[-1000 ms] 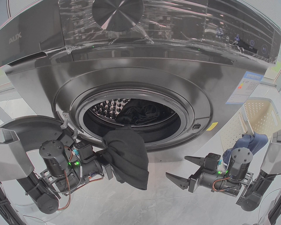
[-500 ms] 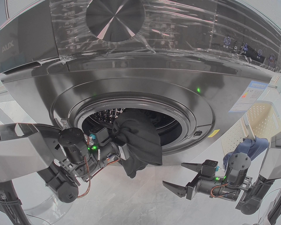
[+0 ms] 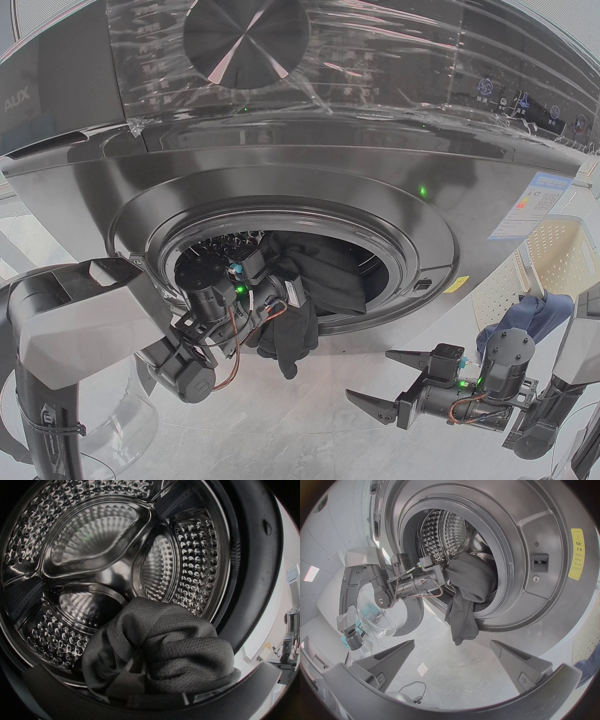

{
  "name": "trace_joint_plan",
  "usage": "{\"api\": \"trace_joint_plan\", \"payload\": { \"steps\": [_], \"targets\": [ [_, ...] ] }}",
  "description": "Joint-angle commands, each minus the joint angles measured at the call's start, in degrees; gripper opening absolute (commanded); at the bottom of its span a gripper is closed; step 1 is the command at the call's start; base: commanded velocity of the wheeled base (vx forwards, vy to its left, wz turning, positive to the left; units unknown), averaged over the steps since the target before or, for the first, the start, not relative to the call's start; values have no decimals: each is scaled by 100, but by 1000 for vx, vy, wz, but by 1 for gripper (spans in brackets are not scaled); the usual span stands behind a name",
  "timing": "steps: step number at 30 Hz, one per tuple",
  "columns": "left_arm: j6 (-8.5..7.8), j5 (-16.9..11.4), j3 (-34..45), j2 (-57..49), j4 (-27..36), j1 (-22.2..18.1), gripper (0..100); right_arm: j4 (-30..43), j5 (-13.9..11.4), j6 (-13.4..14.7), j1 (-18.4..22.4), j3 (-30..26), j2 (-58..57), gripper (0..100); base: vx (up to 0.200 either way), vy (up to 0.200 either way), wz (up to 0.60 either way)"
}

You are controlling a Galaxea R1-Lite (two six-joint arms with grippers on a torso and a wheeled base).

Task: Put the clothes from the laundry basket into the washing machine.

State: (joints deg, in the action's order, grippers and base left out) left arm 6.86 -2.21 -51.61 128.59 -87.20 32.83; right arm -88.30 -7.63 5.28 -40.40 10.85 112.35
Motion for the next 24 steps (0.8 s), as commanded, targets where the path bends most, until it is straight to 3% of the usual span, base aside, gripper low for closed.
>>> {"api": "trace_joint_plan", "payload": {
  "steps": [1,4,12,24],
  "targets": [
    [8,62,-701,457,318,-13,0,-3,-2,-1,-47,-4,50,100,0,0,0],
    [8,80,-1105,589,493,-66,0,-3,-2,-1,-47,-4,50,100,0,0,0],
    [8,502,-2749,984,1337,-426,0,-3,-2,8,-47,-13,138,100,0,0,0],
    [17,607,-3030,949,1583,-453,0,-3,-19,8,-56,-13,173,100,0,0,0]
  ]
}}
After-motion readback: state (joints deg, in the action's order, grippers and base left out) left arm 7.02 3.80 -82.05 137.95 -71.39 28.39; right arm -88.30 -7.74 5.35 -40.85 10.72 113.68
